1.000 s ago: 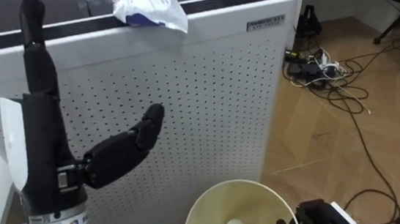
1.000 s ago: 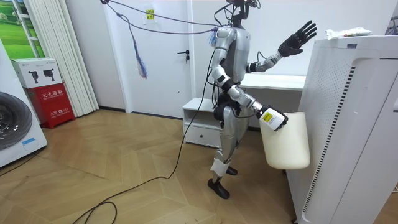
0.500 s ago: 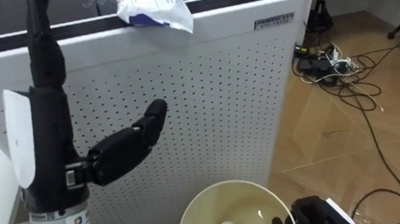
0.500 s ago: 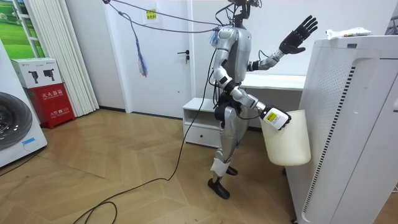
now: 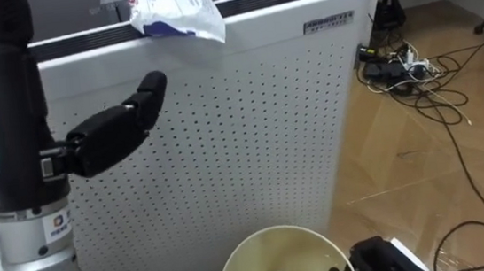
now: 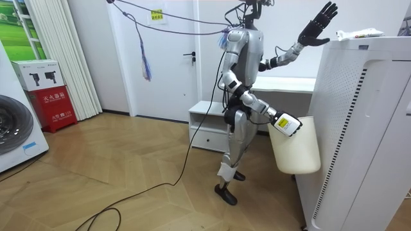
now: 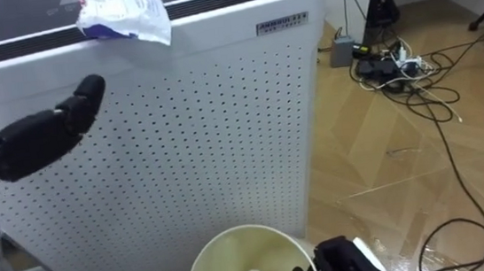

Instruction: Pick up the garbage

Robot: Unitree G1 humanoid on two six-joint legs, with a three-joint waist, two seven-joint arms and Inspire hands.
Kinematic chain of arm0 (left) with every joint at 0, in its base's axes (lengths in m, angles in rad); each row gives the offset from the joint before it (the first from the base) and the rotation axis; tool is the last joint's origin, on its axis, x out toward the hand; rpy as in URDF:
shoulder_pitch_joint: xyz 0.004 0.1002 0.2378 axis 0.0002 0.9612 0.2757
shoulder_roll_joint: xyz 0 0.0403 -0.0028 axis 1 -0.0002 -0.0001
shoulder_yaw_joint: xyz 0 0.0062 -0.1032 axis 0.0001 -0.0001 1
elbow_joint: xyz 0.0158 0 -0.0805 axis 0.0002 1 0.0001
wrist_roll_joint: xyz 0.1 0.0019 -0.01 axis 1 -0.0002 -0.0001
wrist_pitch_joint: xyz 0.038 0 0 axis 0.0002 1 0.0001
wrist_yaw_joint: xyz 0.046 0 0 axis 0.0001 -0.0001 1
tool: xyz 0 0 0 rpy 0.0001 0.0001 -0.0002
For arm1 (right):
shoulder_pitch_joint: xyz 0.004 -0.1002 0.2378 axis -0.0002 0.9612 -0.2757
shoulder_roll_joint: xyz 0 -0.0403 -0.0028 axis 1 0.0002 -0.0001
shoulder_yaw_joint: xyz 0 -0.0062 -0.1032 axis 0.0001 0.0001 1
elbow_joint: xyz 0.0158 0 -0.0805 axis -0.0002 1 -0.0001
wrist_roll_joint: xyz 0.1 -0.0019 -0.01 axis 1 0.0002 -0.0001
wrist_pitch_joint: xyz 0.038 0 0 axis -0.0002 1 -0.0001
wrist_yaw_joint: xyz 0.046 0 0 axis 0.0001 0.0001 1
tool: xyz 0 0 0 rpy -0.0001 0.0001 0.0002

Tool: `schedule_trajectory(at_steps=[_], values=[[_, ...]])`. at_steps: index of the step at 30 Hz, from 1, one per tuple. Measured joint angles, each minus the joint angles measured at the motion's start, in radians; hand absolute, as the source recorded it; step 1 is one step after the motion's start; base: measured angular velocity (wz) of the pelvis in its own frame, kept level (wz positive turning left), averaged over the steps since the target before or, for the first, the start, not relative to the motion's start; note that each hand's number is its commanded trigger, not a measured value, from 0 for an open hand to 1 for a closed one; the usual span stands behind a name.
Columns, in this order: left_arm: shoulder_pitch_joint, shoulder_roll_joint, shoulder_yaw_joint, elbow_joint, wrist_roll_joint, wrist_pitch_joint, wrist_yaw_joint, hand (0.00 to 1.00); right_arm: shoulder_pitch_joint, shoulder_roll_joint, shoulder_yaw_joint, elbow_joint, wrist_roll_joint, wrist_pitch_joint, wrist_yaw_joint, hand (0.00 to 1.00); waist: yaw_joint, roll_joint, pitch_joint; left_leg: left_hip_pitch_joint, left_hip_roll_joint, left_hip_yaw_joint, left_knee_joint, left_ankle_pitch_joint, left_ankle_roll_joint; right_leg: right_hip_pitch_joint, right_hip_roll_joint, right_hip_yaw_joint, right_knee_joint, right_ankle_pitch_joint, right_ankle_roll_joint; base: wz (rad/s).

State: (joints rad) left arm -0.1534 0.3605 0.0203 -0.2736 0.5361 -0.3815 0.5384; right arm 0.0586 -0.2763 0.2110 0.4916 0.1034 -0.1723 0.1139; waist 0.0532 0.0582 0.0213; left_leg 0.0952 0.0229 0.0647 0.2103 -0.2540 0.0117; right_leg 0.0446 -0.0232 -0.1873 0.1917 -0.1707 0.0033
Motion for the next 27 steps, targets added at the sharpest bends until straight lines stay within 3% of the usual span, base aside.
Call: schedule_trajectory(at_steps=[2, 6, 10, 14, 15, 16, 17, 18, 19, 20, 21, 22, 23, 24, 25, 27], values=[[-0.01, 0.017, 0.0, 0.0, 0.024, 0.011, 0.0, 0.0, 0.0, 0.0, -0.001, -0.001, 0.0, 0.001, 0.001, 1.0, -0.018, 0.006, -0.0022, 0.005, 0.0, 0.001, -0.008, 0.0, 0.0, 0.006, 0.002, 0.0, -0.008, 0.001, 0.001, 0.0], [-0.044, 0.027, 0.001, -0.001, 0.048, 0.036, -0.002, 0.0, 0.0, -0.003, -0.001, -0.015, -0.004, 0.003, 0.009, 1.0, -0.023, 0.009, -0.0034, 0.016, 0.001, 0.004, -0.012, 0.0, 0.0, 0.012, 0.007, 0.038, -0.015, 0.001, 0.001, -0.14], [-0.071, 0.058, 0.001, -0.001, 0.048, 0.064, -0.013, 0.0, 0.0, -0.012, 0.0, -0.038, -0.01, 0.011, 0.008, 1.0, -0.035, 0.013, -0.003, 0.026, 0.001, 0.016, -0.002, 0.0, 0.0, 0.037, 0.001, 0.084, -0.026, 0.002, 0.001, -0.01], [-0.074, 0.059, 0.001, -0.001, 0.047, 0.085, -0.027, 0.0, 0.0, -0.025, 0.0, -0.046, -0.023, 0.021, 0.008, 1.0, -0.045, 0.023, -0.0024, 0.043, 0.001, 0.017, -0.004, 0.0, 0.0, 0.045, 0.008, 0.106, -0.024, 0.001, 0.001, 0.04], [-0.074, 0.059, 0.001, -0.001, 0.047, 0.095, -0.031, 0.0, -0.001, -0.027, 0.001, -0.051, -0.027, 0.021, 0.008, 1.0, -0.044, 0.021, -0.0005, 0.029, -0.002, 0.024, 0.017, 0.0, -0.001, 0.047, -0.004, 0.119, -0.026, 0.002, 0.0, 0.12], [-0.077, 0.06, -0.002, 0.003, 0.045, 0.1, -0.038, 0.0, -0.001, -0.026, 0.002, -0.053, -0.027, 0.022, 0.004, 1.0, -0.045, 0.0, 0.0114, -0.039, -0.018, 0.054, 0.122, -0.018, -0.007, 0.065, -0.035, 0.207, -0.047, 0.004, 0.004, 0.24], [-0.081, 0.058, -0.007, 0.003, 0.044, 0.102, -0.041, 0.0, -0.001, -0.025, 0.002, -0.054, -0.025, 0.022, 0.0, 1.0, -0.048, -0.003, 0.0105, -0.077, -0.03, 0.06, 0.115, -0.018, -0.008, 0.067, -0.046, 0.256, -0.057, 0.006, 0.007, 0.56], [-0.118, 0.056, -0.031, 0.006, 0.047, 0.101, -0.054, 0.0, -0.002, -0.047, -0.02, -0.054, -0.025, 0.023, -0.006, 1.0, -0.042, 0.005, 0.0063, -0.158, -0.042, 0.058, 0.023, 0.04, 0.015, 0.044, -0.057, 0.299, -0.05, 0.002, 0.016, 0.28], [-0.13, 0.053, -0.037, 0.005, 0.047, 0.092, -0.063, 0.0, -0.001, -0.058, -0.037, -0.052, -0.034, 0.041, -0.006, 1.0, -0.008, 0.003, 0.0026, -0.164, -0.041, 0.113, 0.022, 0.092, 0.052, 0.014, -0.066, 0.29, -0.024, -0.013, 0.045, 0.1], [-0.134, 0.056, -0.038, 0.008, 0.047, 0.09, -0.063, 0.0, -0.001, -0.057, -0.037, -0.052, -0.04, 0.044, -0.005, 1.0, 0.006, 0.006, 0.0029, -0.156, -0.038, 0.13, 0.016, 0.093, 0.053, 0.007, -0.067, 0.259, -0.019, -0.014, 0.048, -0.37], [-0.134, 0.059, -0.037, 0.016, 0.046, 0.09, -0.062, 0.0, -0.001, -0.052, -0.034, -0.052, -0.067, 0.049, 0.005, 1.0, 0.022, 0.006, 0.0031, -0.139, -0.039, 0.128, 0.016, 0.093, 0.053, 0.013, -0.064, 0.21, -0.028, -0.013, 0.049, -0.44], [-0.135, 0.058, -0.036, 0.023, 0.046, 0.093, -0.062, 0.0, -0.001, -0.044, -0.033, -0.055, -0.083, 0.049, 0.021, 1.0, 0.032, 0.009, 0.0046, -0.123, -0.038, 0.097, 0.015, 0.093, 0.053, 0.006, -0.048, 0.197, -0.06, 0.003, 0.045, -0.43], [-0.135, 0.058, -0.035, 0.025, 0.046, 0.096, -0.062, 0.0, 0.0, -0.042, -0.032, -0.058, -0.09, 0.049, 0.025, 1.0, 0.032, 0.011, 0.0052, -0.116, -0.038, 0.077, 0.013, 0.091, 0.05, -0.003, -0.045, 0.192, -0.077, 0.02, 0.032, -0.35], [-0.135, 0.052, -0.037, 0.036, 0.045, 0.101, -0.069, 0.0, 0.003, -0.042, -0.031, -0.061, -0.093, 0.052, 0.03, 1.0, 0.027, 0.025, 0.0, -0.103, -0.036, 0.065, 0.01, 0.092, 0.047, 0.0, -0.044, 0.164, -0.064, 0.04, 0.028, -0.17], [-0.136, 0.056, -0.036, 0.045, 0.041, 0.109, -0.082, 0.0, 0.003, -0.042, -0.029, -0.066, -0.093, 0.053, 0.029, 1.0, 0.02, 0.038, -0.0083, -0.097, -0.036, 0.067, 0.003, 0.091, 0.046, 0.01, -0.042, 0.154, -0.06, 0.04, 0.027, -0.06], [-0.141, 0.063, -0.037, 0.061, 0.033, 0.114, -0.112, 0.0, 0.003, -0.046, -0.029, -0.071, -0.093, 0.055, 0.024, 1.0, -0.002, 0.048, -0.0122, -0.086, -0.035, 0.071, -0.017, 0.093, 0.043, 0.01, -0.039, 0.15, -0.055, 0.04, 0.027, 0.03]])
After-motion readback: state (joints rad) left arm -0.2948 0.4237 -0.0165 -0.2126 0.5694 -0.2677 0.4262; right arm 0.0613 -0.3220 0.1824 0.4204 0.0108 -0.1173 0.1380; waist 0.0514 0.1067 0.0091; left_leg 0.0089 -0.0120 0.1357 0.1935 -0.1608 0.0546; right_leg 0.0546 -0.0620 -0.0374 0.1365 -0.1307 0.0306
